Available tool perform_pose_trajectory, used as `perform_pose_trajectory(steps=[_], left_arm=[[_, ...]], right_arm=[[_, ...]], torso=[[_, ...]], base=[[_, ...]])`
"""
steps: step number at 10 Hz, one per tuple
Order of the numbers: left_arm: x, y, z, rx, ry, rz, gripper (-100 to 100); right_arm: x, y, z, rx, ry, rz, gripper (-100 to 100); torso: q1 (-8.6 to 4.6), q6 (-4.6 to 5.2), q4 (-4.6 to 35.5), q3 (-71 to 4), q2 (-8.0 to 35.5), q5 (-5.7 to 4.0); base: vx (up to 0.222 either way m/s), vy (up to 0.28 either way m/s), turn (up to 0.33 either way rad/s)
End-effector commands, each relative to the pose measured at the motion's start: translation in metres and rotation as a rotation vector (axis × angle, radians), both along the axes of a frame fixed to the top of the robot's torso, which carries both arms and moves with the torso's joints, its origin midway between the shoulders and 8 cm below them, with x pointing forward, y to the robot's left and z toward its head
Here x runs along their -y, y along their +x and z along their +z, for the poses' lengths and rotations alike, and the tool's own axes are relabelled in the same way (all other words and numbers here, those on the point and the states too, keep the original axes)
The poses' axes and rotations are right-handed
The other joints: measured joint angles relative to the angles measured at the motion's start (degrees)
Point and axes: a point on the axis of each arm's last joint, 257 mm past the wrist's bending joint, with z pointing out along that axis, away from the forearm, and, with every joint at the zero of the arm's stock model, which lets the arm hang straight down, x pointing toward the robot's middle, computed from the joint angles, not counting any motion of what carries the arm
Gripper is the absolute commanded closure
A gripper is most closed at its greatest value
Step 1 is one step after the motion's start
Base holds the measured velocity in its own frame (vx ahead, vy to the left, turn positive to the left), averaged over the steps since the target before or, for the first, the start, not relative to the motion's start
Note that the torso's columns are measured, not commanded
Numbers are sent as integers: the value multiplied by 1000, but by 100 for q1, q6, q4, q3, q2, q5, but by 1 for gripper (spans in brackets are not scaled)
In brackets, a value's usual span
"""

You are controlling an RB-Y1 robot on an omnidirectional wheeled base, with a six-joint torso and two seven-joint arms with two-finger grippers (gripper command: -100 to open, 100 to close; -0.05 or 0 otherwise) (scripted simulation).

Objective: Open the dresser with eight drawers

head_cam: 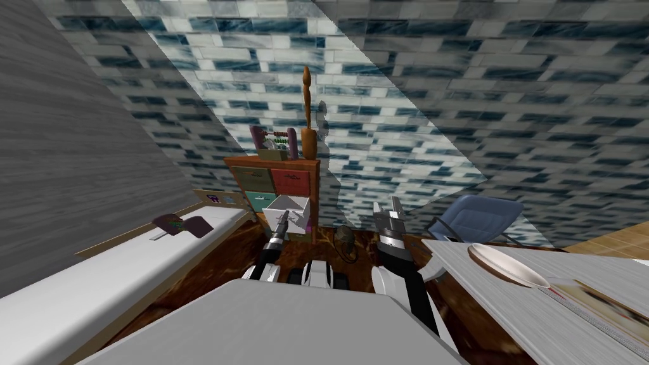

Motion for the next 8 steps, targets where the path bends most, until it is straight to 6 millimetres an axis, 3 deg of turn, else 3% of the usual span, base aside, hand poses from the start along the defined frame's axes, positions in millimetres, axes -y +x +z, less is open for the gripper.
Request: perform_pose_trajectory(steps=[1,4,5,6,8], left_arm=[[0,3,15,1,1,3,-100],[0,7,33,1,3,6,-100],[0,5,25,-8,1,6,-100],[0,5,24,-14,0,6,0],[0,4,22,-19,0,7,0]], right_arm=[[0,0,0,0,0,0,0],[0,0,0,0,0,0,0],[0,0,0,0,0,0,0],[0,0,0,0,0,0,0],[0,0,0,0,0,0,0]], torso=[[1,-1,4,15,23,2],[3,-3,9,19,31,1],[-4,-6,23,21,39,-10],[-5,-5,17,21,35,-7],[-1,-2,9,15,25,-2]], base=[[-8,2,-2],[-25,-1,-19],[-9,0,-5],[0,0,0],[0,0,0]])
